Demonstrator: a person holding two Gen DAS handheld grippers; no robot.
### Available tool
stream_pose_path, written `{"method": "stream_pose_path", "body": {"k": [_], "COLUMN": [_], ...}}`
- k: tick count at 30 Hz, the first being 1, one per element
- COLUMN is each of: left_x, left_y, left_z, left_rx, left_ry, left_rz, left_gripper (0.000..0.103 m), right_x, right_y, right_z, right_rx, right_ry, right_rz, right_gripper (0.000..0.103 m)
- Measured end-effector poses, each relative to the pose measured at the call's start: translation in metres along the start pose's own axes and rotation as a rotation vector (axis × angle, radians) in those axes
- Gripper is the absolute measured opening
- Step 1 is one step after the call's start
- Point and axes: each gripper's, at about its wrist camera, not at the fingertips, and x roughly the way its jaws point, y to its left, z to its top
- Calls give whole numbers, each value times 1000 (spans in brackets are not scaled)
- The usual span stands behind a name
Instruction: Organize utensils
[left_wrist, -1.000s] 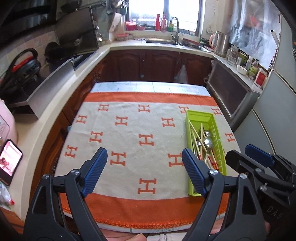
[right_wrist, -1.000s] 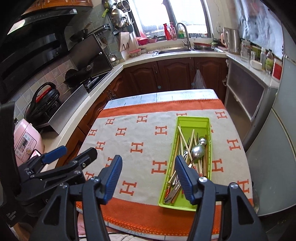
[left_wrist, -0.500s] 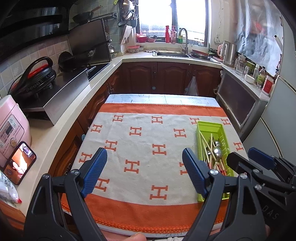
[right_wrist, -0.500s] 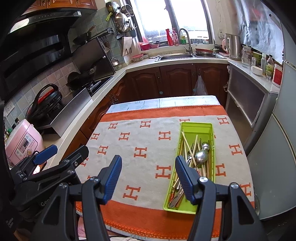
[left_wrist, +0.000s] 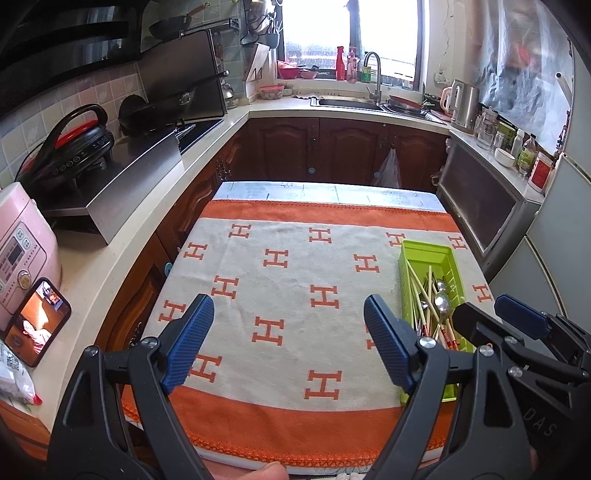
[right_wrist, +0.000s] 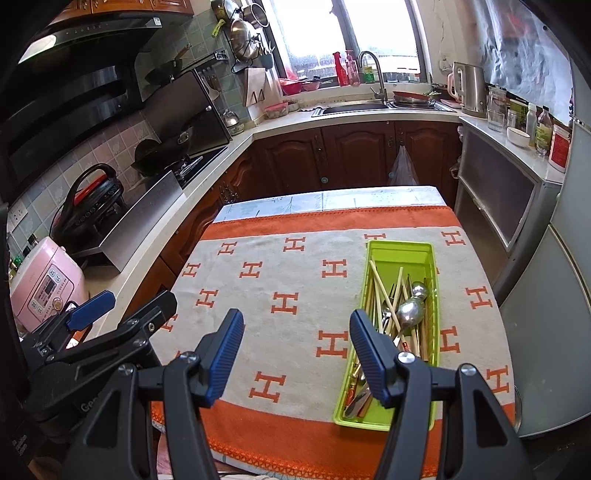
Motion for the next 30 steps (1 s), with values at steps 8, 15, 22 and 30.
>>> {"method": "stream_pose_path", "body": {"k": [8, 15, 22, 30], "left_x": [11, 16, 18, 19], "left_y": [6, 10, 12, 13], "left_z": [1, 0, -1, -2], "left_rx": [-14, -23, -26, -27], "left_ry": [18, 28, 31, 33], "left_rz": [-4, -4, -2, -2], "left_gripper": [82, 82, 82, 82], "right_x": [8, 12, 15, 16], "right_y": [4, 6, 8, 10], "right_z": [2, 2, 2, 2], "right_rx": [-4, -5, -10, -10], "right_ry": [13, 23, 29, 35], "right_rz": [-2, -3, -3, -3], "right_gripper": [60, 60, 60, 60]}}
